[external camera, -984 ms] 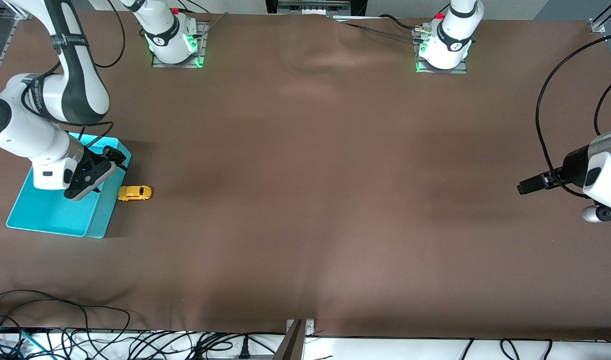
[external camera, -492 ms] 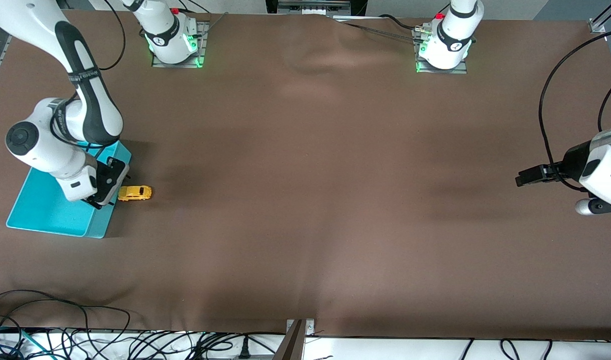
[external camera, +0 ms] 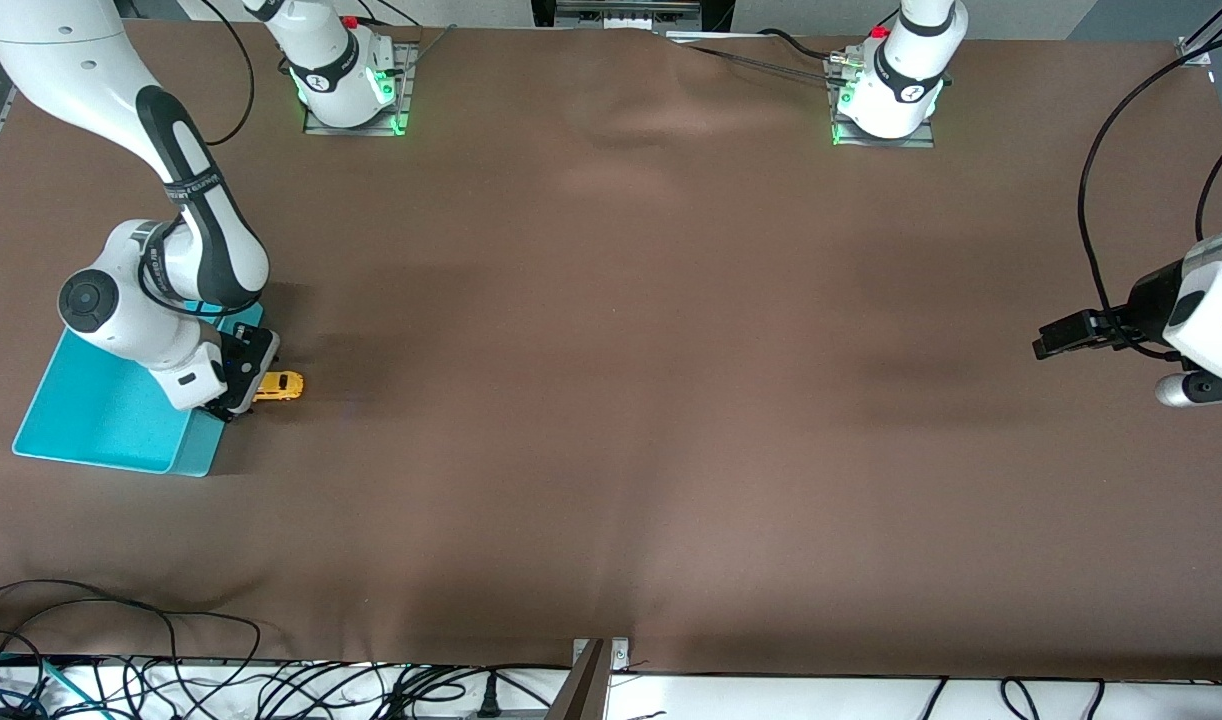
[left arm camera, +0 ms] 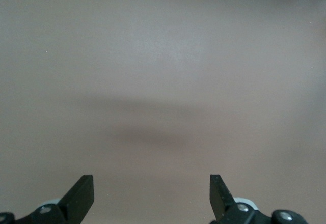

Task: Wind up and store yellow beetle car
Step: 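Lower the right gripper onto the yellow car beside the box and grasp, then lift the car with the right gripper and carry it over the box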

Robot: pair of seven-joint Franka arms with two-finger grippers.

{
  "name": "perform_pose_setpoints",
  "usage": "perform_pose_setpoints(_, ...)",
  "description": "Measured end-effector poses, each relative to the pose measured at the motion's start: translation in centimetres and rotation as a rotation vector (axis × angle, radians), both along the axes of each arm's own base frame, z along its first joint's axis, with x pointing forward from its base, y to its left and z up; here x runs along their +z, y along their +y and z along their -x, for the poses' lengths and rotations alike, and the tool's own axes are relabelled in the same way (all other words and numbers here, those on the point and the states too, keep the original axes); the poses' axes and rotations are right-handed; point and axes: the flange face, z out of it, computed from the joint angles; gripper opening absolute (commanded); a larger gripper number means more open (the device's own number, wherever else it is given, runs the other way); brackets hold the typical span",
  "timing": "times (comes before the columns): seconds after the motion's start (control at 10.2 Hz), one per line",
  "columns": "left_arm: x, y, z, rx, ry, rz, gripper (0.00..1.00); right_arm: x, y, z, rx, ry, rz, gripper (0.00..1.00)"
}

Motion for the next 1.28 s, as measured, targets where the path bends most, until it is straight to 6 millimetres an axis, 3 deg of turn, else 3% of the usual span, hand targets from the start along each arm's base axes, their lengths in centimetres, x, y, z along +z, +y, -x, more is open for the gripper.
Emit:
perform_pose_setpoints(0.2,0.0,0.0,0.0,-0.004,-0.001,0.0,1.0,-0.3,0.0,0.2,0.003,0.006,-0.001,0.64)
perform_pose_setpoints(0.39,0.0,0.0,0.0,-0.045,-0.003,0.002,1.0,-0.3,0.2,0.2,0.027,0.005,-0.002,0.2)
perform_pose_setpoints(0.49,0.0,0.0,0.0,-0.07,-0.005,0.004,1.0,-0.3,0.6,0.1,0.052,0.004,-0.005,0.02)
perform_pose_setpoints(0.69,0.0,0.0,0.0,-0.097,-0.007,0.005,1.0,-0.1,1.3,0.0,0.103,-0.004,-0.01,0.0)
perform_pose_setpoints(0.89,0.3,0.1,0.0,-0.101,-0.018,0.004,1.0,1.7,3.6,-0.6,0.149,-0.025,-0.026,0.0)
perform_pose_setpoints(1.08,1.1,0.3,0.1,-0.098,-0.033,0.002,1.0,5.2,5.0,-0.6,0.173,-0.004,-0.035,0.0)
perform_pose_setpoints(1.28,1.3,0.4,0.2,-0.095,-0.037,0.001,1.0,9.4,5.0,-0.2,0.179,0.016,-0.033,0.0)
